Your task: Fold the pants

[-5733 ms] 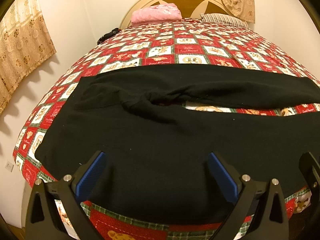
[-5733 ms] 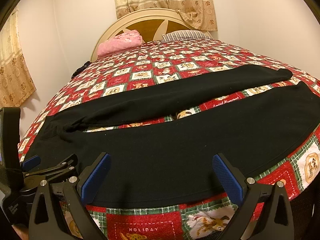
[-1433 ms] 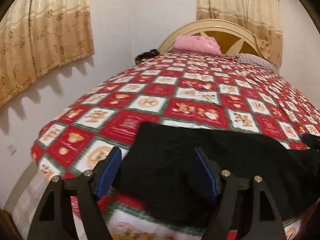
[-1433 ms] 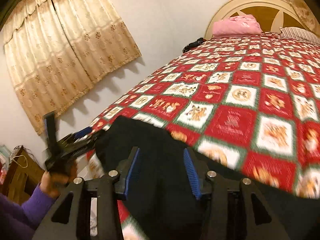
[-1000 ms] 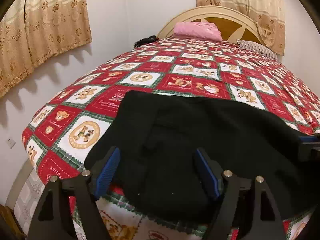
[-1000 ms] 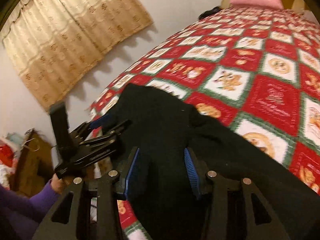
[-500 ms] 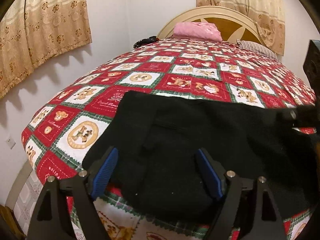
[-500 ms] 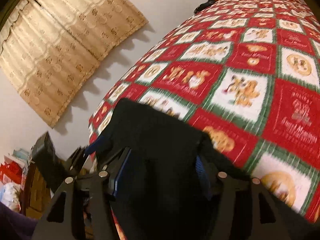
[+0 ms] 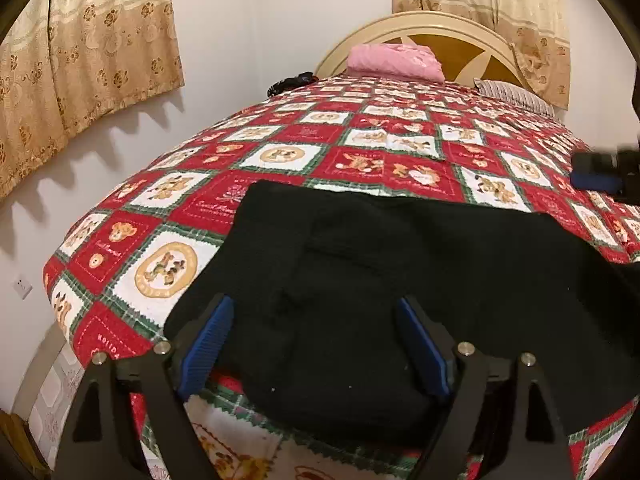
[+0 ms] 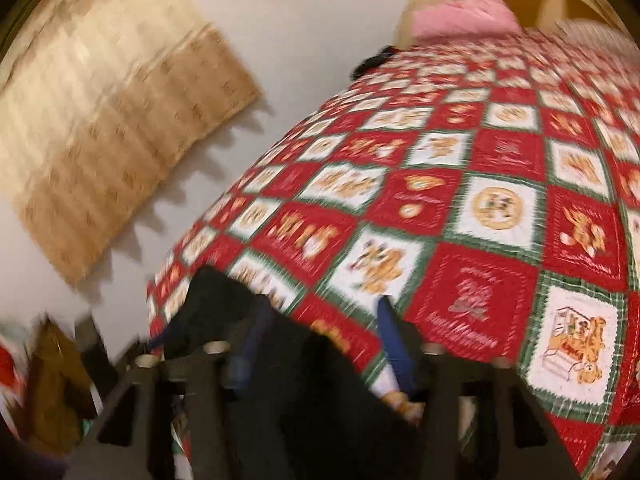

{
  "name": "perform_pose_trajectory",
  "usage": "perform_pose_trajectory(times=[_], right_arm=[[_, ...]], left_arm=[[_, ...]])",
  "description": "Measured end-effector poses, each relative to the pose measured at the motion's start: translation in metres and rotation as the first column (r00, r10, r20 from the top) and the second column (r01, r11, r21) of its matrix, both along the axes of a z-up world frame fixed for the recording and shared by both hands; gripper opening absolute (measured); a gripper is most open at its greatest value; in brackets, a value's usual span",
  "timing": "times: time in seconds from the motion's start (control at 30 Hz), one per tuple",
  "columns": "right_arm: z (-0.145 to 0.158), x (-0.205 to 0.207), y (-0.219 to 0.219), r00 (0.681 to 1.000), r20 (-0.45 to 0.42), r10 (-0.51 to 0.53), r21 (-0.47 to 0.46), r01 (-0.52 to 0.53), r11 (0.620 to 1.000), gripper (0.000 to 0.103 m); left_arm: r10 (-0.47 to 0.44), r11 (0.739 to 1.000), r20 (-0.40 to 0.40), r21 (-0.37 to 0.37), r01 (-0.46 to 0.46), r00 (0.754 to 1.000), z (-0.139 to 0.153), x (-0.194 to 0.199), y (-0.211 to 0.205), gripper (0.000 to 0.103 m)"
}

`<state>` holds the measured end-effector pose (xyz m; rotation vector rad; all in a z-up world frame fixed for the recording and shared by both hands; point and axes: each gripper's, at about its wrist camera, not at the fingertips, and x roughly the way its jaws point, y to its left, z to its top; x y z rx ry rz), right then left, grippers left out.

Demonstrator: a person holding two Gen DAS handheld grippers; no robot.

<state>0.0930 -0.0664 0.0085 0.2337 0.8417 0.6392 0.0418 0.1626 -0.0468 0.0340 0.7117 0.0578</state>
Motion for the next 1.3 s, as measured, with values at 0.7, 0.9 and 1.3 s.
perform_pose_trajectory(times=[0.7,0.9,1.3], right_arm=[[-0.058,0.01,0.037,0.962,-0.243,0.121,0.234,-0.063,0.97,0.072],[-0.042,0.021,0.027,0.992,-0.123,0.034,0.088,-0.024,0.996,0.07],[-0.015,0.02,-0.092,0.953,-0.152,-0.262,-0.029,0.261,0.965,0.047]], left_arm=[[-0.003,1.0,-0.012,-0.008,0.003,1.0,0.001,0.002,0.0,0.088],[-0.009,1.0,-0.01,-0.006,0.009,1.0,0.001,0.001,0.0,0.088],[-0.018,1.0,-0.01,0.003,0.018,1.0,0.001,0.002,0.0,0.09]])
